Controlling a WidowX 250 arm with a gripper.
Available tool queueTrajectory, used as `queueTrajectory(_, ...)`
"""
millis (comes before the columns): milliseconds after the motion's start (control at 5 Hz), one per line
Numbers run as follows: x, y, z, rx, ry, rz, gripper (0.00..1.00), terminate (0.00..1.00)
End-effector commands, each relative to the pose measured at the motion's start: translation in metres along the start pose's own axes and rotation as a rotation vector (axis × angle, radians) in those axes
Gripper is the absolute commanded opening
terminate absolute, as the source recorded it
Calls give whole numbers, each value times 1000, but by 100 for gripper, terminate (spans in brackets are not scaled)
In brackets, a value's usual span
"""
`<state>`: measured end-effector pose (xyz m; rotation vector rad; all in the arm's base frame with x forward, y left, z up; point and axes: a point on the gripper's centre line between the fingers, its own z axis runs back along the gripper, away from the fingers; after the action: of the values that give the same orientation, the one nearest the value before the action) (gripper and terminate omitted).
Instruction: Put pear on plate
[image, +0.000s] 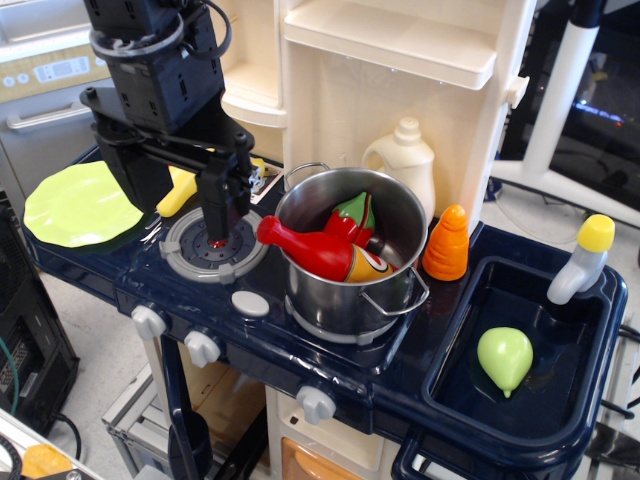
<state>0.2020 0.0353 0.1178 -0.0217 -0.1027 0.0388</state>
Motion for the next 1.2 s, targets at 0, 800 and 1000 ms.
queueTrajectory(0, 0, 0, 0, 0, 0, 0, 100, 0)
queueTrajectory(800, 17, -172, -4, -32, -131, 632, 100, 0)
queueTrajectory(1000, 35, -217, -31, -50, -179, 661, 100, 0)
